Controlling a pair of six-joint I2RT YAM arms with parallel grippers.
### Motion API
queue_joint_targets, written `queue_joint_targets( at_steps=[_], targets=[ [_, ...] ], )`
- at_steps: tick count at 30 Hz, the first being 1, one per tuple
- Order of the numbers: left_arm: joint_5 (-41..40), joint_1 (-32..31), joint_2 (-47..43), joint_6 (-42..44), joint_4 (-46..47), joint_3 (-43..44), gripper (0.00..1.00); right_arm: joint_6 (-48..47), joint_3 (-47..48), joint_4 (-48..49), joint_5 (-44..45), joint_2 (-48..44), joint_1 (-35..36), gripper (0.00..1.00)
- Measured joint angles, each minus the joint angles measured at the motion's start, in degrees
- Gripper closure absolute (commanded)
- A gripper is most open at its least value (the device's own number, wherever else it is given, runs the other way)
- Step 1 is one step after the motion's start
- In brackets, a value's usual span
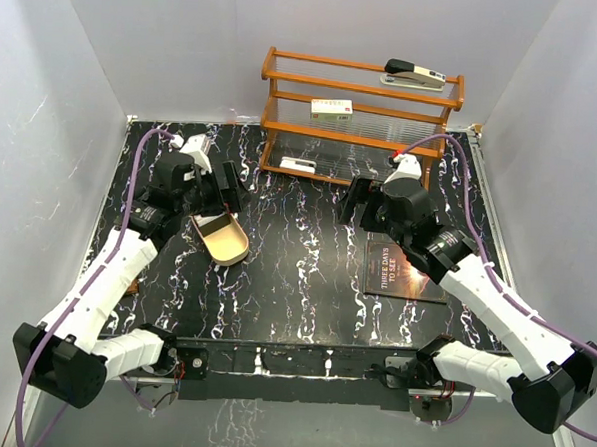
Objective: Put the credit cards into the card holder
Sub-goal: Move the card holder to the center of the board.
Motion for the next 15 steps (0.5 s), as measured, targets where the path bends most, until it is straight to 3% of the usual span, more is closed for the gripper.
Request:
queue_joint_targets(
  at_steps=[9,15],
  targets=[
    [-3.0,0.0,1.2,-0.6,0.4,0.4,0.02,-0.1,0.0,0.0,1.1,-1.1,0.0,0.02],
    [-12.2,0.0,5.3,-5.2,-4.3,2.9,0.03,-0.1,0.0,0.0,1.4,-1.2,0.0,0.02]
  ],
)
